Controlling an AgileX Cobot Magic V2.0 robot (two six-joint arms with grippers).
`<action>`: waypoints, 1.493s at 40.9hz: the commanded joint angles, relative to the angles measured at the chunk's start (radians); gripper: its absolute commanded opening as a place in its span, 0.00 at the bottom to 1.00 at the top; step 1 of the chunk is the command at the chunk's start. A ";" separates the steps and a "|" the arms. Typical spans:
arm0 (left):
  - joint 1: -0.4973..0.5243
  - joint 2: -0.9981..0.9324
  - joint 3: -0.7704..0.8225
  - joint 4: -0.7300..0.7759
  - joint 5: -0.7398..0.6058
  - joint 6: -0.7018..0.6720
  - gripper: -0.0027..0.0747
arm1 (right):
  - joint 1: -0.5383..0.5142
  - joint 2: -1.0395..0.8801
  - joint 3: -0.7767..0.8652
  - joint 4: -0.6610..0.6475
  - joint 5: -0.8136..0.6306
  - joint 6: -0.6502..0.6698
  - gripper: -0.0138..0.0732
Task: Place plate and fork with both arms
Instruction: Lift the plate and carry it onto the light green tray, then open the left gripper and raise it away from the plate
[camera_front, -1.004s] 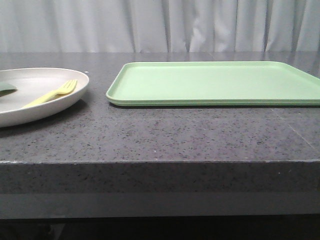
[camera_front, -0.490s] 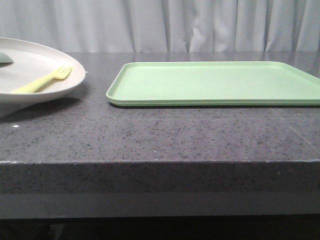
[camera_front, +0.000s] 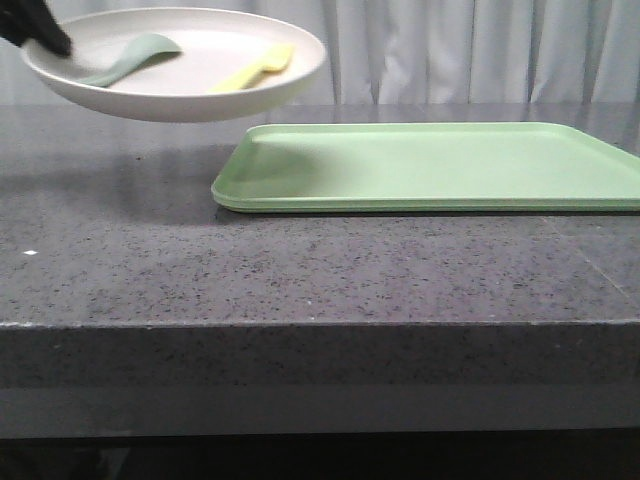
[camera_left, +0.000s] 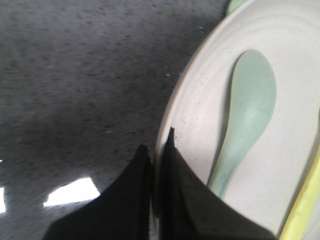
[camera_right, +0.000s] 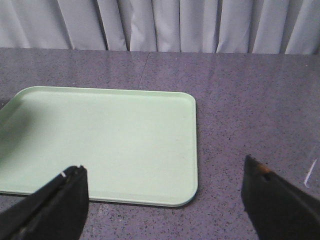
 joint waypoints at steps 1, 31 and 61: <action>-0.103 0.020 -0.091 -0.062 -0.047 -0.052 0.01 | 0.000 0.008 -0.037 0.003 -0.070 -0.009 0.90; -0.386 0.459 -0.589 0.031 -0.054 -0.325 0.01 | 0.000 0.008 -0.037 0.003 -0.025 -0.009 0.90; -0.354 0.462 -0.777 0.033 0.039 -0.296 0.57 | 0.000 0.008 -0.037 0.003 -0.032 -0.009 0.90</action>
